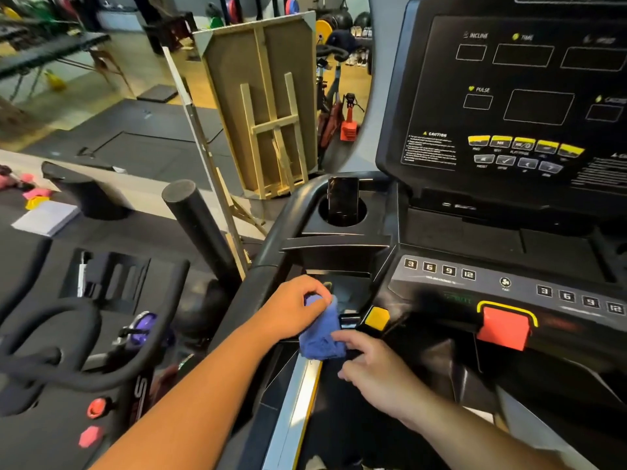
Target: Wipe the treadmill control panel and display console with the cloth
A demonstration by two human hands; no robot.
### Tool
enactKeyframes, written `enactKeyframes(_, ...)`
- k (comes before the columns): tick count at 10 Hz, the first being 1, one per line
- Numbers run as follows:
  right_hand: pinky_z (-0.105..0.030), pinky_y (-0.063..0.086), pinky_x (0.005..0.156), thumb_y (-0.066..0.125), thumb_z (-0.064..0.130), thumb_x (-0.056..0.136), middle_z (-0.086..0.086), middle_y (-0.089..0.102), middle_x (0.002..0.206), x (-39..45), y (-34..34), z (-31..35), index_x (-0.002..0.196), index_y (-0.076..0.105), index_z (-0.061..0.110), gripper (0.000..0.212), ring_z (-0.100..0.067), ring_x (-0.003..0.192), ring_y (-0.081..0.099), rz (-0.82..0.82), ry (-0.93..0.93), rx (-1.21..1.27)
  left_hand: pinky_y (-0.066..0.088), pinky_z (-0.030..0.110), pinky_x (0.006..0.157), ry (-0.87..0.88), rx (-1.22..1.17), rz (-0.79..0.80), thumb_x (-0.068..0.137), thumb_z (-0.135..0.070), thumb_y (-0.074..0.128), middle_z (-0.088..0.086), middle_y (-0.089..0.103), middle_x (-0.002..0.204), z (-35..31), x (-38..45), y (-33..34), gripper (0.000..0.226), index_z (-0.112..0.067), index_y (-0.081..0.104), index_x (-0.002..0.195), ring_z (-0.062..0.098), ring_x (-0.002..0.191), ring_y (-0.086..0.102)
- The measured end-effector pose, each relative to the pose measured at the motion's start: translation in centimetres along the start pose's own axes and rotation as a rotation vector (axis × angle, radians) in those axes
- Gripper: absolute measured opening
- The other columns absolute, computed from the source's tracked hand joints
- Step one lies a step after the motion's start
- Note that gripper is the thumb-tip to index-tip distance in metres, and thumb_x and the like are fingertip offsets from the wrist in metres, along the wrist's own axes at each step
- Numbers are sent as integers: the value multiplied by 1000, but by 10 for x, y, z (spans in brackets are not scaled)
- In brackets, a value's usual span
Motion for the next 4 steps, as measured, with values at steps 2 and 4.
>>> enactKeyframes(2, -9, 38, 64, 53, 10, 93, 20, 51, 121, 0, -5, 2, 139, 51, 39, 54, 5, 73, 50, 6, -34, -77, 51, 38, 75, 97, 217, 42, 103, -50, 35, -5, 65, 83, -9, -15, 21, 36, -27, 60, 93, 12, 77, 59)
enactKeyframes(4, -12, 45, 85, 51, 13, 95, 22, 59, 116, -5, -22, 12, 134, 60, 36, 46, 4, 101, 60, -60, -64, -131, 50, 40, 75, 246, 330, -52, 108, -49, 25, -7, 59, 76, -24, -17, 19, 42, -29, 56, 89, 12, 73, 56)
Point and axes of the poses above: each hand's wrist, its own x-axis towards the middle knuckle, its own y-axis out of the palm, z = x × y, the point moved 10 cm from there along x, towards the middle knuckle
